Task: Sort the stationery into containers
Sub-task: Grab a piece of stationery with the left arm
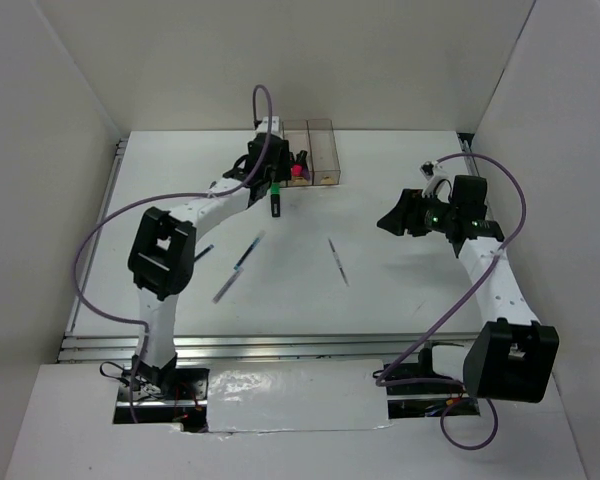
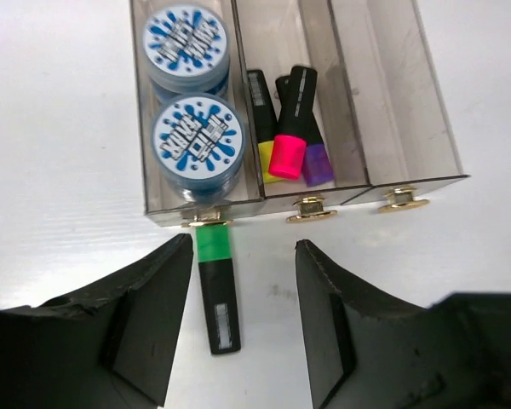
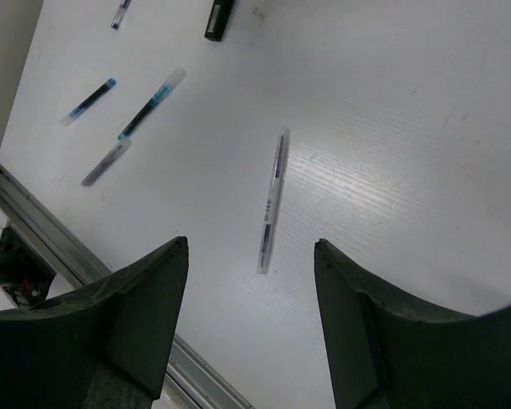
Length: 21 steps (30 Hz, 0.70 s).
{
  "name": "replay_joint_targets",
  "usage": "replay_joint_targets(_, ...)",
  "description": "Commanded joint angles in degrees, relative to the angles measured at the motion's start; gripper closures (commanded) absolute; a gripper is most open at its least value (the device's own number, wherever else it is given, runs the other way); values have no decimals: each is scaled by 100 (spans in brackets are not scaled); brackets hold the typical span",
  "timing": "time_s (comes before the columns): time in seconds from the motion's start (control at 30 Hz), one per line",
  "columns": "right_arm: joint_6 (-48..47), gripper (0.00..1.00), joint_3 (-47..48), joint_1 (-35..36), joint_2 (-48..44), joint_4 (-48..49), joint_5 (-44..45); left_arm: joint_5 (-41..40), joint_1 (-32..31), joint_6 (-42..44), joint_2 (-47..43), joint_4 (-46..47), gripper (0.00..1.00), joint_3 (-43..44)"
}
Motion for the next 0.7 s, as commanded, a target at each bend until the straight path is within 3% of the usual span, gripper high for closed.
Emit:
replay_joint_targets(0.0, -46, 32, 27, 70, -318, -70, -29, -253, -96, -200, -790, 61, 37, -412)
replay_joint_targets(0.13, 33, 32, -17, 140, -511, -35, 33, -455, -220, -235, -1012, 192, 35, -1063)
replay_joint_targets(0.3, 60, 32, -69, 158, -687, -79, 94, -640, -229, -736, -714, -212, 37, -959)
replay_joint_targets(0.67, 42, 32, -157, 132, -810, -132, 121, -640, -229, -684, -28, 114, 42, -950)
